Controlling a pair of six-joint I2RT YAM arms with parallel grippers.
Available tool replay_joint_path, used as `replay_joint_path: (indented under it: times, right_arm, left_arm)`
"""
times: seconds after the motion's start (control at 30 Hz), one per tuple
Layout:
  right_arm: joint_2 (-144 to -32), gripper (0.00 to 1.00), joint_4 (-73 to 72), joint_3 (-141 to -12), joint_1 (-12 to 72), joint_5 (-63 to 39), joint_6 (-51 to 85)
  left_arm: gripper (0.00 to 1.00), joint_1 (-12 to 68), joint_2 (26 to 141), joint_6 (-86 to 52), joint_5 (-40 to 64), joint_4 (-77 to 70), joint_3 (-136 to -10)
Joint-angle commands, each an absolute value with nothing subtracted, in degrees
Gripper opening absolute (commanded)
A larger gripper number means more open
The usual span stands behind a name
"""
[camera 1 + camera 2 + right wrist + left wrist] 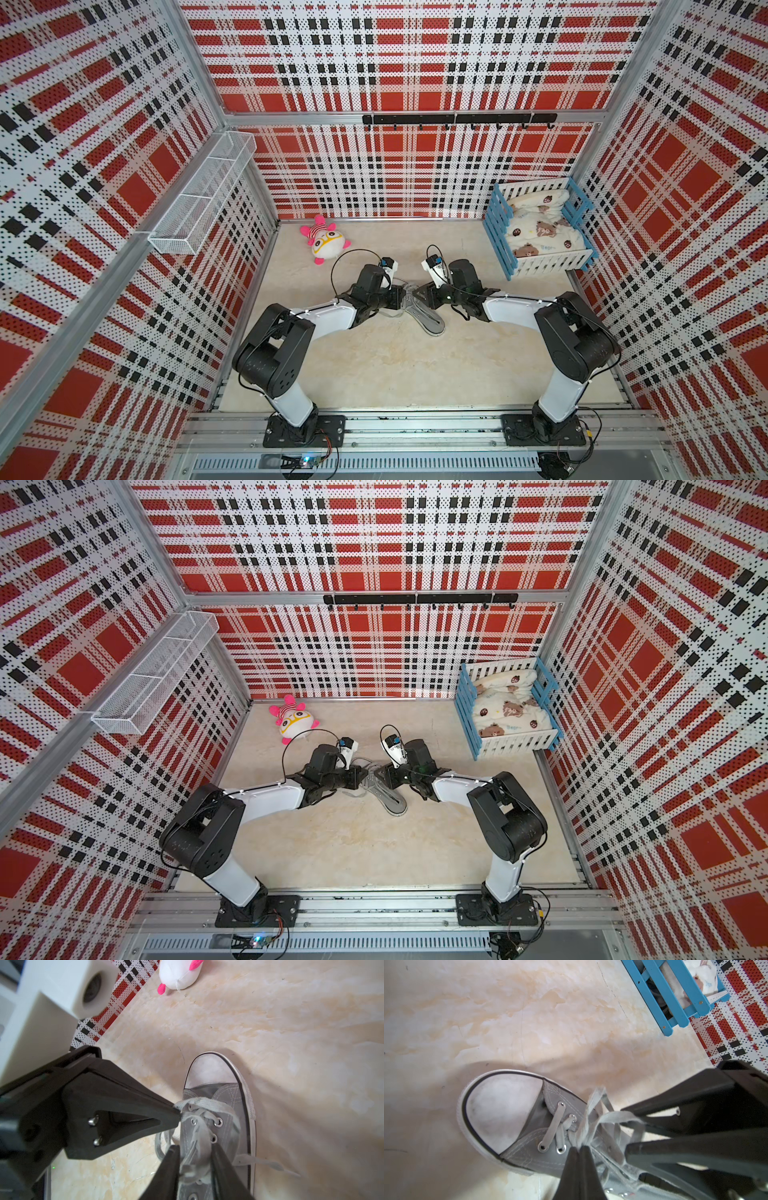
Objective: Tie the shoes
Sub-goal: Cross the shoelace with the shoelace.
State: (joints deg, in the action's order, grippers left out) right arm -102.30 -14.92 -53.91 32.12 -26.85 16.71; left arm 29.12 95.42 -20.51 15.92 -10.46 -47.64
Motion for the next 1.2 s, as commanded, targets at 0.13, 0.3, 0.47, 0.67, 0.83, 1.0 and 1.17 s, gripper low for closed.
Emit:
replay_joint_path:
  times: [0.13, 0.3, 0.47, 0.67, 0.83, 1.0, 1.17]
  right_arm:
    - [-101.62, 0.05, -15.99, -54.38, 32.49, -31.77, 17.75]
    - [-97.69, 0.00, -19.97, -51.91, 30.13, -41.39, 24.87]
    - [-94.65, 0.00, -26.78, -49.20, 27.15, -51.27, 35.68]
    - [-91.72, 0.08, -21.26, -49.40, 25.86, -51.40, 34.10]
    - [-89.82, 0.15, -17.98, -49.09, 24.47, -50.66, 32.33]
    - [-86.83, 0.21, -5.60, -50.60, 22.69, -43.61, 23.89]
    - [-84.87, 0.27, 8.41, -53.84, 22.73, -26.29, 16.16]
  left_arm:
    - [0.00, 29.24, 95.01, -19.50, 15.82, -9.66, -48.96]
    - [0.00, 29.28, 95.08, -18.98, 15.61, -9.83, -48.62]
    - [0.00, 29.49, 95.09, -18.37, 15.63, -10.37, -48.41]
    - [0.00, 29.49, 95.54, -18.25, 15.73, -10.63, -48.43]
    - [0.00, 29.45, 95.62, -18.28, 15.69, -10.59, -48.50]
    - [0.00, 29.45, 95.62, -18.27, 15.89, -10.69, -48.41]
    - [0.00, 29.63, 95.46, -18.28, 16.01, -10.71, -48.37]
